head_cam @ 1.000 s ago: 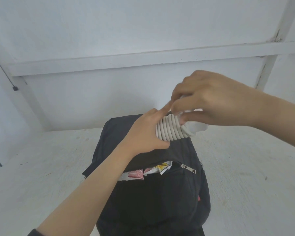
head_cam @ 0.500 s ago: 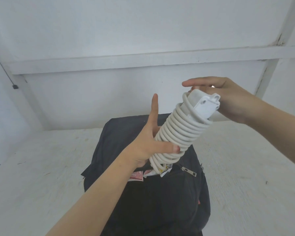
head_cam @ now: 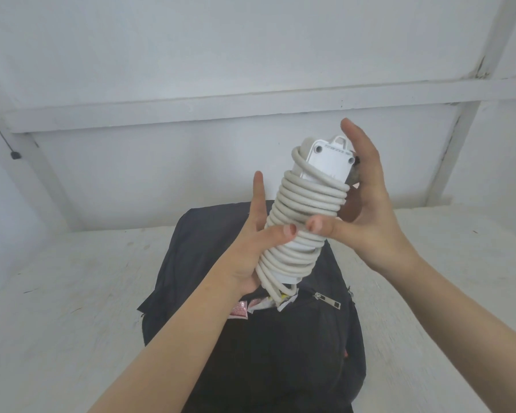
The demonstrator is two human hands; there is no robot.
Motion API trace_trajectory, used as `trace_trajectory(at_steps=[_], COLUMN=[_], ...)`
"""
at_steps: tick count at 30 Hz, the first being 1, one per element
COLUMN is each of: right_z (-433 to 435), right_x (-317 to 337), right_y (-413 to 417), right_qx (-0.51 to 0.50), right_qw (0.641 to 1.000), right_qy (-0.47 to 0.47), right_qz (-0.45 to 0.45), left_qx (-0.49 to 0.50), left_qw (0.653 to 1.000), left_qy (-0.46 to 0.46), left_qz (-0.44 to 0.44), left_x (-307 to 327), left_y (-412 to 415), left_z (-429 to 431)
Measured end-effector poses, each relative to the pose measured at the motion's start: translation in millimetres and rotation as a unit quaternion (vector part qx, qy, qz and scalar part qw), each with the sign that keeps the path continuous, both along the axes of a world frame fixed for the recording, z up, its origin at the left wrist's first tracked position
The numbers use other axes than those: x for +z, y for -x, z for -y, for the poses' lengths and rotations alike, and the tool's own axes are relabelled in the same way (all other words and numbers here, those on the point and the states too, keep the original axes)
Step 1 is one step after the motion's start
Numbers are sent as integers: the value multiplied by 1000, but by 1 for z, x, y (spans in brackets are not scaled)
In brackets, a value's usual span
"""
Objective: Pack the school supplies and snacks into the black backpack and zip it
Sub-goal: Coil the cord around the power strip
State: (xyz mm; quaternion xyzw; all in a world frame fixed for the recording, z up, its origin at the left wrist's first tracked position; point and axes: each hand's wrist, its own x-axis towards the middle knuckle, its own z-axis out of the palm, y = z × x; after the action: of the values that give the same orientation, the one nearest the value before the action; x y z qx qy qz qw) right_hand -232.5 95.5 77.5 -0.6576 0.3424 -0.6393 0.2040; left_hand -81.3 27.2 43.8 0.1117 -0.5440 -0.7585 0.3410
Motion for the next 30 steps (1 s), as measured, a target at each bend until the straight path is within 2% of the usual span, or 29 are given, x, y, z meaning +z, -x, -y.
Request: trace_trajectory(at_steps=[3, 7, 9, 11, 13, 16, 22, 27, 30], right_z=[1, -1, -2, -2, -1, -1, -2, -5, -13], right_x=[-1, -1, -2, -5, -9, -17, -36, -52, -61], right_y=[-5, -9, -11, -12, -11, -11, -12, -7, -4], right_qx=[1, -35, -56, -64, -62, -56, -74, -106, -129], right_qw=[1000, 997, 995, 993, 986, 969, 907, 880, 871], right_qy=[-15, -43, -55, -75, -101, -126, -198, -224, -226], right_qz=[26, 54, 55, 71, 114, 203, 365, 406, 416], left_qx=[22, 42, 30, 36, 59, 120, 198, 240, 267], left_qw=[999, 991, 983, 962, 947, 938, 947, 959, 946], left_qy=[-27, -95, -159, -265, -312, -315, -245, -91, 38], left_qz=[12, 87, 89, 50, 48, 80, 67, 117, 181], left_x=[3, 8, 10, 9, 8, 15, 29, 23, 11], left_y=[0, 2, 3, 5, 7, 7, -1, -16, -32], left_z=[-3, -4, -8, -7, -7, -9, -20, -25, -28])
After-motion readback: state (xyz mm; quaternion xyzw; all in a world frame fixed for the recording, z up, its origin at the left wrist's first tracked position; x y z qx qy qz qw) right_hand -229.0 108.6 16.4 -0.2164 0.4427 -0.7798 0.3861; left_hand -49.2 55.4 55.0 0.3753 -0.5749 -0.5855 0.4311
